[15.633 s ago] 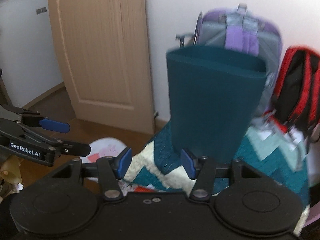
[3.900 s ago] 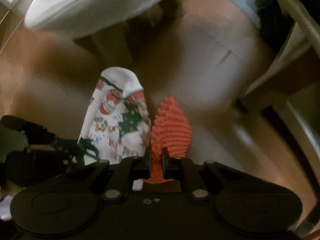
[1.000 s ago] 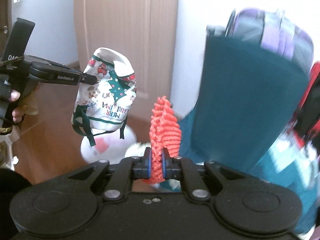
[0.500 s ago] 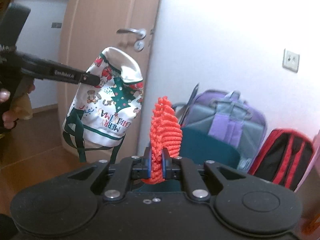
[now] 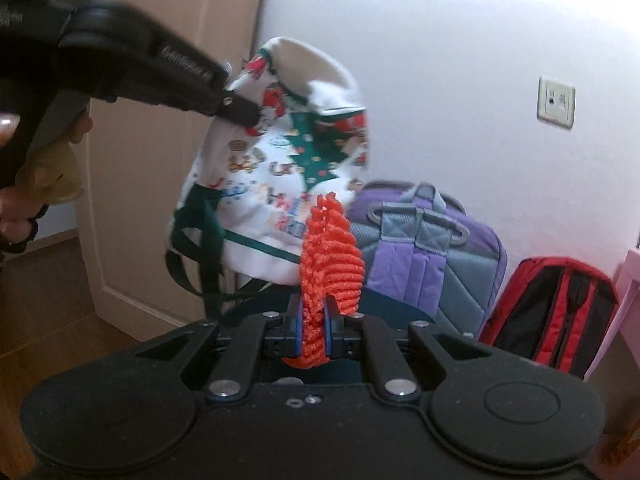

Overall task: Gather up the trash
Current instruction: 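Lift both held items and carry them over the teal wastebasket, then open both tools to drop the items into the wastebasket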

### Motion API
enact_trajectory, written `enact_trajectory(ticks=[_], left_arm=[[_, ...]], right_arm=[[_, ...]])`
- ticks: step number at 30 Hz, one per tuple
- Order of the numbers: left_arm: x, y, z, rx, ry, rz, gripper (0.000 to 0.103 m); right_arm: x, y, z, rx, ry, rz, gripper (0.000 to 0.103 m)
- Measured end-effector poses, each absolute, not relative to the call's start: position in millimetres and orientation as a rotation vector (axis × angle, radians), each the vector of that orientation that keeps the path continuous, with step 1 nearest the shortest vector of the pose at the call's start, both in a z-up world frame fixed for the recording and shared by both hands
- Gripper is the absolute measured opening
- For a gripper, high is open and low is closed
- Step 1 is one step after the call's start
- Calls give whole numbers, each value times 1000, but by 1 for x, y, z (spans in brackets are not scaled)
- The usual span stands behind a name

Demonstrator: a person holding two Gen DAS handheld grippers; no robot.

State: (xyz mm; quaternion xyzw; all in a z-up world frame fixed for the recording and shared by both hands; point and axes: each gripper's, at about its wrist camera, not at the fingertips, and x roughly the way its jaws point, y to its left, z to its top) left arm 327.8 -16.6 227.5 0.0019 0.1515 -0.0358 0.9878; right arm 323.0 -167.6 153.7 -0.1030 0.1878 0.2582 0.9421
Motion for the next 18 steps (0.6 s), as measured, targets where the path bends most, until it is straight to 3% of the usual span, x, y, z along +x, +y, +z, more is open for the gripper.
enact_trajectory(ticks=[12,18], left_arm=[[396,-32,120,-30,543,-102,6],[416,-41,98,-20,621,-132,6]], right_arm=[[374,-169,98,-193,553,528,9],[389,-171,81,-177,623,514,12]])
